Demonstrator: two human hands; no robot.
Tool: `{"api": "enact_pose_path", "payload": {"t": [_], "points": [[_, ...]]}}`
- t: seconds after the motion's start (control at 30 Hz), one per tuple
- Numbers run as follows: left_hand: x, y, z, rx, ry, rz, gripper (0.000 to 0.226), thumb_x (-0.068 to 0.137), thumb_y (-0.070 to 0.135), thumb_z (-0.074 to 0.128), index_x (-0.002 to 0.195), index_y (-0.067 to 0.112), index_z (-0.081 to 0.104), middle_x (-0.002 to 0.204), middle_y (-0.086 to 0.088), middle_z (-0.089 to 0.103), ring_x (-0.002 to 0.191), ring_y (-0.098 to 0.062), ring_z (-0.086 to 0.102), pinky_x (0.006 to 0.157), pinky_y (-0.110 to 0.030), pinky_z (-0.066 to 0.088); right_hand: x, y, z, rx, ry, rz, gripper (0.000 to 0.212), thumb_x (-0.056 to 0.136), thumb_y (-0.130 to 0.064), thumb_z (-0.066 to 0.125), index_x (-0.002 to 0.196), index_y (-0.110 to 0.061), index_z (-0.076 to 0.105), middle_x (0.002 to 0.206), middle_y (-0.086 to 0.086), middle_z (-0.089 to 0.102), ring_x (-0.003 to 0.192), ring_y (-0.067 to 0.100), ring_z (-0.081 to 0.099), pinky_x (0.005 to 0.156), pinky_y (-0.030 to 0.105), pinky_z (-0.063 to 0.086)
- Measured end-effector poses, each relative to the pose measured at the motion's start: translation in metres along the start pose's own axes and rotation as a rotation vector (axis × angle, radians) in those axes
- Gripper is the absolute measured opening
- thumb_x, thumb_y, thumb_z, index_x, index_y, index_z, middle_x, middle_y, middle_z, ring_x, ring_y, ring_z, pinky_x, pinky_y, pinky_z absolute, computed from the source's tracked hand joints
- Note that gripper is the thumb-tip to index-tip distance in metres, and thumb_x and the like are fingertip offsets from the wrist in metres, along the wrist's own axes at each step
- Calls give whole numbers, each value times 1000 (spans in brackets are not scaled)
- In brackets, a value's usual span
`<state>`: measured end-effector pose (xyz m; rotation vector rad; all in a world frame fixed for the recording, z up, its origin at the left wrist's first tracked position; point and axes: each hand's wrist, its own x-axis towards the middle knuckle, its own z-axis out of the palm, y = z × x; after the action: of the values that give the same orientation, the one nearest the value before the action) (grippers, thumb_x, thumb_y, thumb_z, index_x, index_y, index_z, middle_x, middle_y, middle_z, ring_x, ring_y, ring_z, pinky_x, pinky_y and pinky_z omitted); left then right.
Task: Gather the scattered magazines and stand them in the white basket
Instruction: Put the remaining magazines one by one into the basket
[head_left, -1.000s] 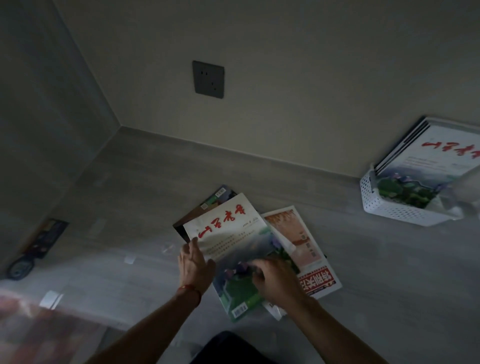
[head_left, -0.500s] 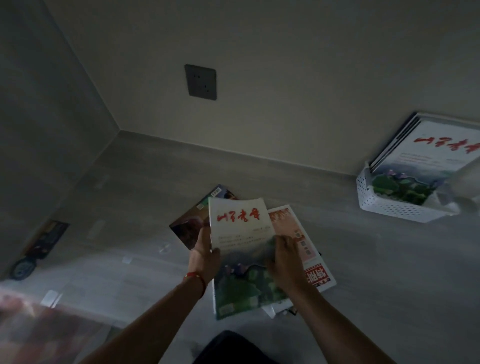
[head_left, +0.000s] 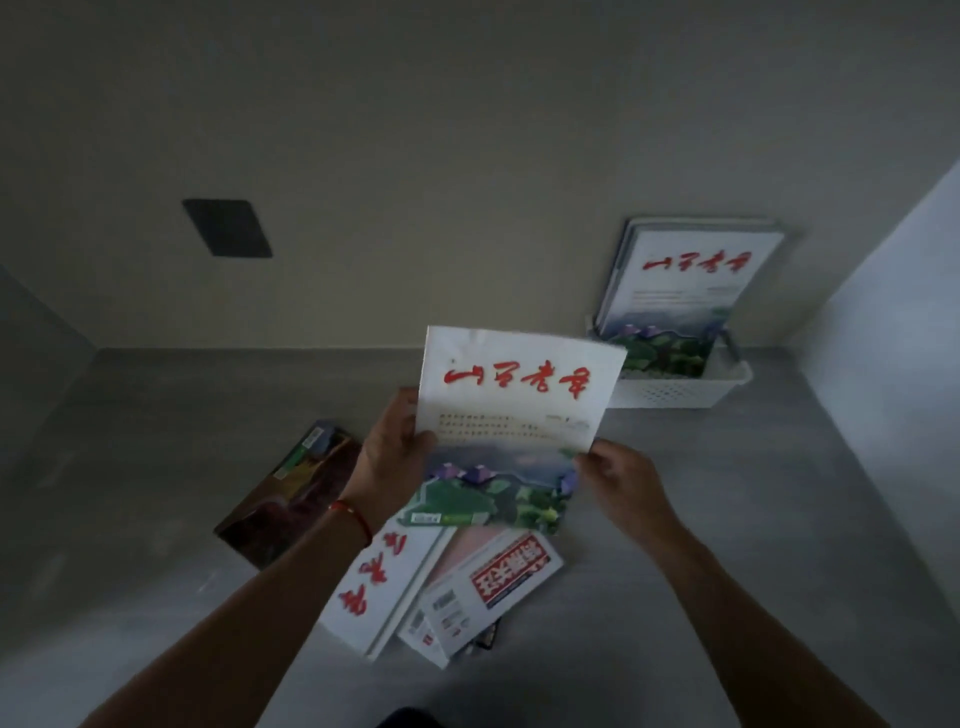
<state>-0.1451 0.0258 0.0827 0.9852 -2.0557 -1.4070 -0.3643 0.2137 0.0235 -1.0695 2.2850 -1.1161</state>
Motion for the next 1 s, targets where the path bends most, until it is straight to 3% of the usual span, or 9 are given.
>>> {"api": "enact_pose_path", "payload": {"t": [0.07,0.17,0.27,0.4,0.43,0.57,0.7,0.83,1.0], "points": [[23,25,26,141,5,60,39,88,-3,50,124,13,52,121,-10,67,110,-28,66,84,-52,60,18,6,-46,-37,119,-58,13,93,-17,66,101,-16,76,81,-11,73,72,-12,66,60,5,46],[53,65,67,232,59,173,43,91,6,51,131,21,52,118,-7,70,103,-27,69,80,-45,62,46,13,-108,-91,260,-92,13,91,-16,68,100,-14,77,82,0,78,74,5,71,65,21,55],[85,102,107,224,156,245,33,92,9,54,125,12,58,108,-11,74,94,-28,72,76,-39,61,74,21,-159,-110,356,-137,12,91,-13,66,96,-8,76,85,6,78,76,17,73,68,27,57],[130,140,152,177,188,194,28,91,17,57,117,13,66,105,-10,74,87,-25,71,68,-24,58,110,35,-214,-202,460,-192,12,92,-14,66,91,-5,74,95,15,73,77,24,69,71,40,60],[140,145,163,139,168,144,29,90,20,56,116,17,67,106,-7,75,87,-22,71,67,-22,59,118,39,-223,-206,480,-176,13,92,-15,65,93,-5,74,98,16,73,79,25,68,73,39,60],[175,147,204,-82,127,-118,16,89,25,60,99,23,71,106,-8,74,91,-26,73,80,-39,63,146,62,-240,-193,479,-109,17,93,-15,64,101,-6,75,102,15,75,78,18,64,76,30,57],[200,139,227,-333,153,-296,10,88,22,66,95,22,74,99,-3,75,87,-20,72,74,-29,60,171,88,-243,-190,415,-63,14,91,-16,64,94,-10,77,101,8,77,72,14,64,59,12,45],[219,129,242,-379,180,-363,13,85,15,64,77,24,70,89,2,72,85,-15,69,77,-30,60,190,107,-233,-185,367,-6,16,90,-16,63,93,-11,79,98,5,78,74,12,64,56,8,38],[224,112,259,-396,181,-399,38,80,6,60,117,14,66,111,-12,72,104,-31,68,90,-40,56,208,131,-208,-170,353,92,18,90,-15,62,91,-12,80,98,8,79,74,15,65,57,13,39]]}}
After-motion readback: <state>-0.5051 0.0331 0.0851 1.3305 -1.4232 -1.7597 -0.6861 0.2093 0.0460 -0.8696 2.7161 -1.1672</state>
